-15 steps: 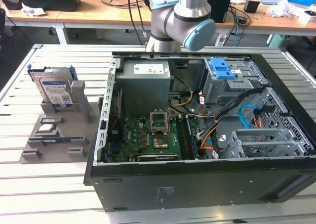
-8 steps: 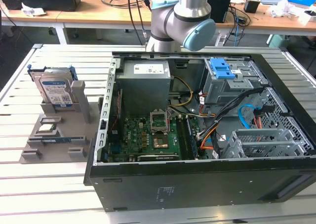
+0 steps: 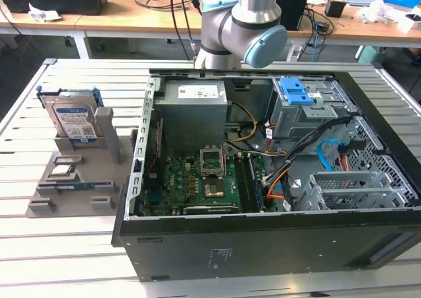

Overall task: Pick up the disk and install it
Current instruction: 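Pick up the disk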

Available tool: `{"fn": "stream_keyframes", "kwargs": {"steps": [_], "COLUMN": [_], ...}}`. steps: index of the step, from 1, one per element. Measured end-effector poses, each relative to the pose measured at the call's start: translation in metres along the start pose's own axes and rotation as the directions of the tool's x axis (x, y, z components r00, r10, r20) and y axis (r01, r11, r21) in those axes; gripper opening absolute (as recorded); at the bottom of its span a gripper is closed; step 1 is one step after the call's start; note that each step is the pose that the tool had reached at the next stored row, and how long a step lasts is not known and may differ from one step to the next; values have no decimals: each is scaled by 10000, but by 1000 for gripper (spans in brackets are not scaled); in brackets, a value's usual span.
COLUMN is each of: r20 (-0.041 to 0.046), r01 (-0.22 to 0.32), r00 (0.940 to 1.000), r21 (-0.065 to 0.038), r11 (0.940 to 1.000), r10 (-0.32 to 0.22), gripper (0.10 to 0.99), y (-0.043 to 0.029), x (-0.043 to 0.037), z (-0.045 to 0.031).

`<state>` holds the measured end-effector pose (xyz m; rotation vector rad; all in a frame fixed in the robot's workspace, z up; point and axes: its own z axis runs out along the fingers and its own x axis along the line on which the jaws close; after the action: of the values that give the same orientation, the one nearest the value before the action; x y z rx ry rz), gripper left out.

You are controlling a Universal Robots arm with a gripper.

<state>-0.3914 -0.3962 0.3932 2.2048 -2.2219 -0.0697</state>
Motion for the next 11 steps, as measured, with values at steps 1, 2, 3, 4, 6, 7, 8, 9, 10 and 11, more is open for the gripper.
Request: {"fn": "stream_keyframes", "kwargs": {"steps": [1,2,3,4,6,7,8,9,10,11], "r20": [-5,-8,-10,-10,-10,-10,-10,-10,-10,-11], "r01": [116,196,233,235,239,241,243,246,248,249], "r00": [9999,9998,9997,9997,9997,9997,9997,9997,9997,9997], "r21": [-3,-5,-6,-7,-6,-6,-6,-6,-7,-7], "r11": [9999,9998,9997,9997,9997,9997,9997,9997,9997,9997], "r10": [-116,-196,-233,-235,-239,-241,-243,-246,-248,-249], "gripper": [106,106,106,106,106,106,106,106,106,114], "y": [0,0,0,0,0,0,0,0,0,0], "x": [0,0,0,0,0,0,0,0,0,0], "z": [0,0,0,0,0,0,0,0,0,0]}}
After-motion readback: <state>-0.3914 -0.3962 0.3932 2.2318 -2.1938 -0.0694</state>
